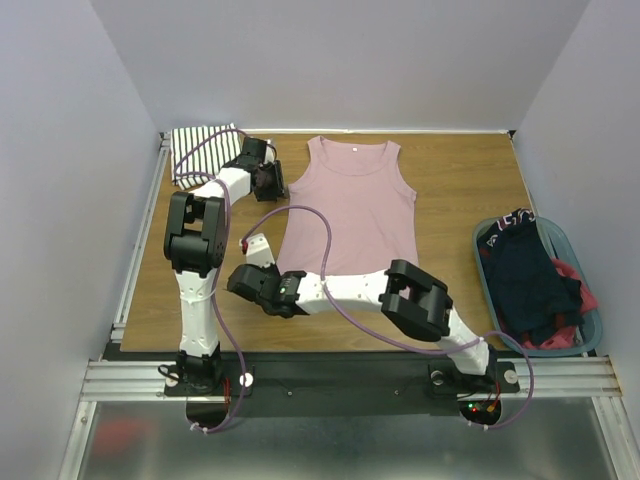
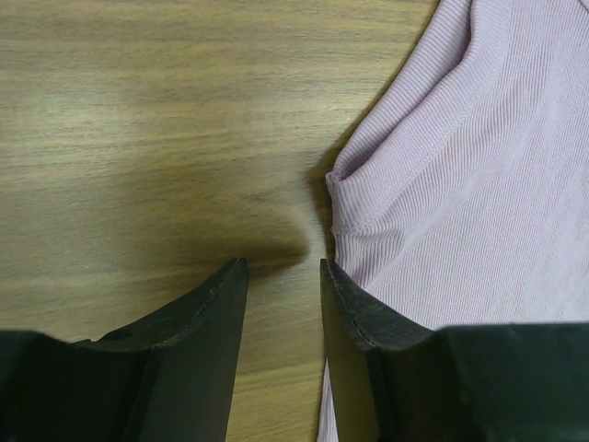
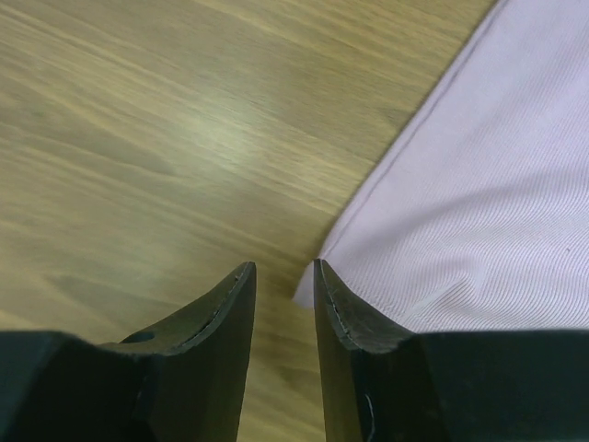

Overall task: Fold and stack the tank tops
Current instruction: Flatten the tank top out, then fold the tank top

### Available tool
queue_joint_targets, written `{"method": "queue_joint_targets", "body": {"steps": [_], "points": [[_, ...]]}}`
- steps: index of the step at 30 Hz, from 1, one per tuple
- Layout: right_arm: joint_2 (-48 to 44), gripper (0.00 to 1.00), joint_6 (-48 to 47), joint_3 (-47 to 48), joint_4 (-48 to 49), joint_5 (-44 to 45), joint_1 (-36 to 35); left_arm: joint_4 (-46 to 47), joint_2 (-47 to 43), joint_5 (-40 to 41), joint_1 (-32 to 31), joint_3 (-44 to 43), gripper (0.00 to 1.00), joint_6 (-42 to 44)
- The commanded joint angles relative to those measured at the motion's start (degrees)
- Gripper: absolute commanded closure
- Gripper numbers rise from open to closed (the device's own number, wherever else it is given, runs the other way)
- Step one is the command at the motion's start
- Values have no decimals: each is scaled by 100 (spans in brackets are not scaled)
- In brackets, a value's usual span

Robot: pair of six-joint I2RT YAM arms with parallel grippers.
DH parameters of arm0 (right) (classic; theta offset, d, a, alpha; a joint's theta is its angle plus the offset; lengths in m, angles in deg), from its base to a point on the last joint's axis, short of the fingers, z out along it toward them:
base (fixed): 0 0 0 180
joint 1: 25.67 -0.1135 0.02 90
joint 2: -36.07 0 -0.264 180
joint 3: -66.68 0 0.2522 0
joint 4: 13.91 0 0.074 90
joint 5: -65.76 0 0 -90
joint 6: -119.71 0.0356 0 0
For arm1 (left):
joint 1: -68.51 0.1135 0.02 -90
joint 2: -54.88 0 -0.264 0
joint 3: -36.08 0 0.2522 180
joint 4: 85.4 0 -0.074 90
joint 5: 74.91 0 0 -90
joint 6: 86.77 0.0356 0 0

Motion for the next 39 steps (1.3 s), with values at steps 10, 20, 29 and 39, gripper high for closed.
{"method": "queue_joint_targets", "body": {"steps": [10,20,29,39], "points": [[505,62,4,325,-261,392,-5,-137,-4,6,-12,-184,60,89],[111,97,346,-316,-288,-99,-14,125,-170,216,-12,228,77,-410],[-1084,100,224,-2290,212,-1268,-136,863,-1373,814,-12,1941,76,-1676],[-2869,100,688,-4262,1144,-2420,-321,1962,-3246,613,-249,4156,36,-2389]]}}
